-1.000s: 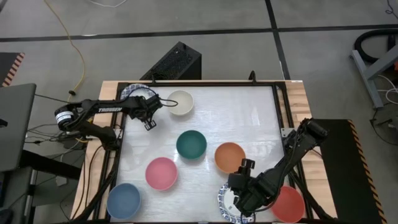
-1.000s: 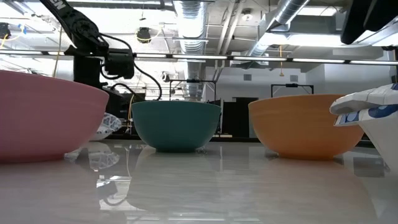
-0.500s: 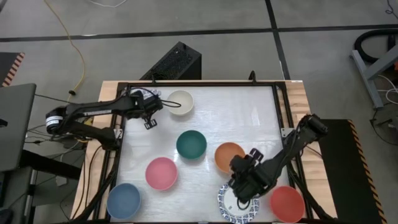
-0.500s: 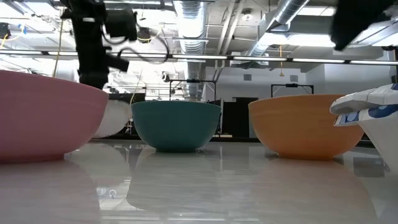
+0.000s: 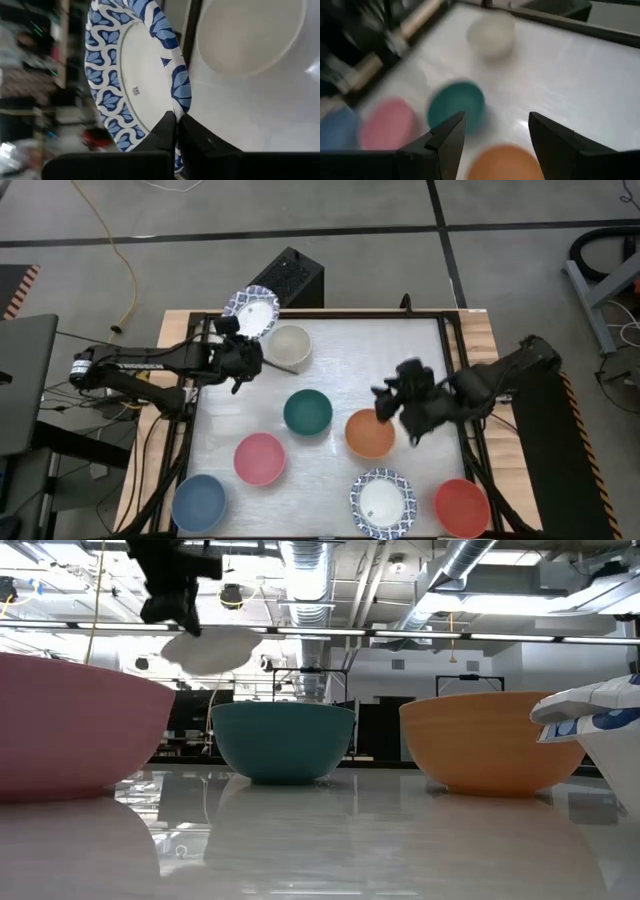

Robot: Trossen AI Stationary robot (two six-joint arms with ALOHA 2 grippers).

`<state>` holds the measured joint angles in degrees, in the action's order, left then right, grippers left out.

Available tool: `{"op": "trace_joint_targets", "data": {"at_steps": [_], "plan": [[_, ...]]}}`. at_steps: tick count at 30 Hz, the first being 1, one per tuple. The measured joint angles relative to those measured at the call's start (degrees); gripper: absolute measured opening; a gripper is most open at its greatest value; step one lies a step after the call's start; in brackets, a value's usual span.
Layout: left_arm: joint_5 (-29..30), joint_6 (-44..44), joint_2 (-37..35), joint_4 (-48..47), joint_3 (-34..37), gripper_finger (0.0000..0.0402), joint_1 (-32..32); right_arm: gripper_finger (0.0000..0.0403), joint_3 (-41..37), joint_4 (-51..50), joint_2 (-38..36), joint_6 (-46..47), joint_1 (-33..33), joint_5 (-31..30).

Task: Nest bowls inside each other
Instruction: Stack the top left white and blue bowl onto the stacked white and blue bowls

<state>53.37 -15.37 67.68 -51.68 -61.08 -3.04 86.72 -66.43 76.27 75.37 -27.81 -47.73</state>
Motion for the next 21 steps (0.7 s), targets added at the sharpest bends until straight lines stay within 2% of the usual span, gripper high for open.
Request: {"op": "trace_joint_targets", "data": {"at_steps": [5,7,15,21], "plan": [[5.03,-6.55,0.0,4.78,-0.67,0.0,5.83,0.024,0.0,9.84,-4.7,-6.96,6.65,0.24],[6.39,-8.46,0.0,7.9,-0.74,0.0,7.86,0.024,0.0,12.36,-5.95,-10.16,10.01,2.68],[7.39,-18.07,0.02,23.35,-0.74,0.0,14.0,0.024,0.0,25.99,-5.74,-23.5,25.59,23.37],[9.13,-21.49,0.02,29.57,-0.74,0.0,15.8,0.024,-0.04,32.92,-1.37,-25.11,33.51,33.21]]}}
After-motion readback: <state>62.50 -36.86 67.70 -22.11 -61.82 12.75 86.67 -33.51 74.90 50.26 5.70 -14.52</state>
